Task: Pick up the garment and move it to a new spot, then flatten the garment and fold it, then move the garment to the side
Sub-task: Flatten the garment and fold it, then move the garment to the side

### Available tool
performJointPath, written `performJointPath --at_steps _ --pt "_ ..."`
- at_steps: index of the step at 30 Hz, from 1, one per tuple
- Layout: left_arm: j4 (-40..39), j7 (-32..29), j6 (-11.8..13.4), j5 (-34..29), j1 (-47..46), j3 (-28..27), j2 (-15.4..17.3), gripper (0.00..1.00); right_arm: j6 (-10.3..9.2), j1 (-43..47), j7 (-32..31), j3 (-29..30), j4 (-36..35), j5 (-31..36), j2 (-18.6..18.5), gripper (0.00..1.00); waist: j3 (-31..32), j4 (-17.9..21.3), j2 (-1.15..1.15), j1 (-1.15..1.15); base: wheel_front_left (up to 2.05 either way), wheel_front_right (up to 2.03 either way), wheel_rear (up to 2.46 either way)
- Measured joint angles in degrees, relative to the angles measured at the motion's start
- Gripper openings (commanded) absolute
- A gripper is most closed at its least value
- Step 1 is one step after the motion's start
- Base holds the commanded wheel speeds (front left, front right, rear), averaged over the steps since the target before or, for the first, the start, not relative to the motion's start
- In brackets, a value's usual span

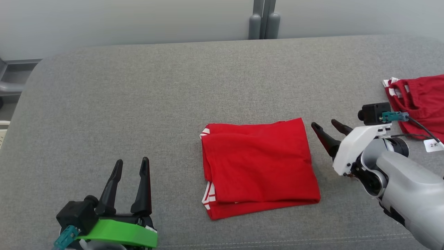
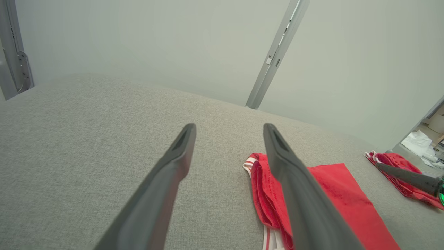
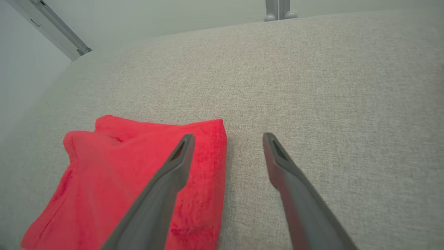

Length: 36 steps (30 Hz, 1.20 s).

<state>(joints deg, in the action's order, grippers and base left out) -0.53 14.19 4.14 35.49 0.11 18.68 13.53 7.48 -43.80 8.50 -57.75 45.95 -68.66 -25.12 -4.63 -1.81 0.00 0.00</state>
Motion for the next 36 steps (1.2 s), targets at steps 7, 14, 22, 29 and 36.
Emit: performJointPath --at_steps 7,14,22,29,36 --pt "-0.4 -0.3 0.2 0.0 -0.3 0.2 0.3 1.0 0.01 4.0 -4.5 -0.5 -6.6 -1.1 -4.0 1.0 -1.3 0.0 0.0 0.0 0.0 0.0 0.0" --pt "-0.3 -0.3 0.4 0.0 -0.8 0.2 0.3 1.0 0.0 6.1 -7.2 0.3 -10.3 -1.9 -6.1 1.0 -2.2 -1.6 0.0 0.0 0.0 0.0 0.0" --pt "0.0 -0.2 0.3 0.0 -1.7 0.4 0.1 1.0 0.0 6.9 -13.6 0.6 -9.7 -4.1 -5.4 1.0 -3.3 -4.4 0.0 0.0 0.0 0.0 0.0" --pt "0.6 0.0 0.2 0.0 -1.8 0.5 -0.1 1.0 0.01 7.1 -15.6 1.5 -7.5 -4.3 -5.5 1.0 -3.9 -6.6 0.0 0.0 0.0 0.0 0.0" --pt "0.8 0.1 0.0 0.0 -1.8 0.4 -0.2 1.0 0.0 7.1 -15.4 2.4 -6.7 -4.3 -3.9 0.29 -4.0 -7.0 0.0 0.0 0.0 0.0 0.0"
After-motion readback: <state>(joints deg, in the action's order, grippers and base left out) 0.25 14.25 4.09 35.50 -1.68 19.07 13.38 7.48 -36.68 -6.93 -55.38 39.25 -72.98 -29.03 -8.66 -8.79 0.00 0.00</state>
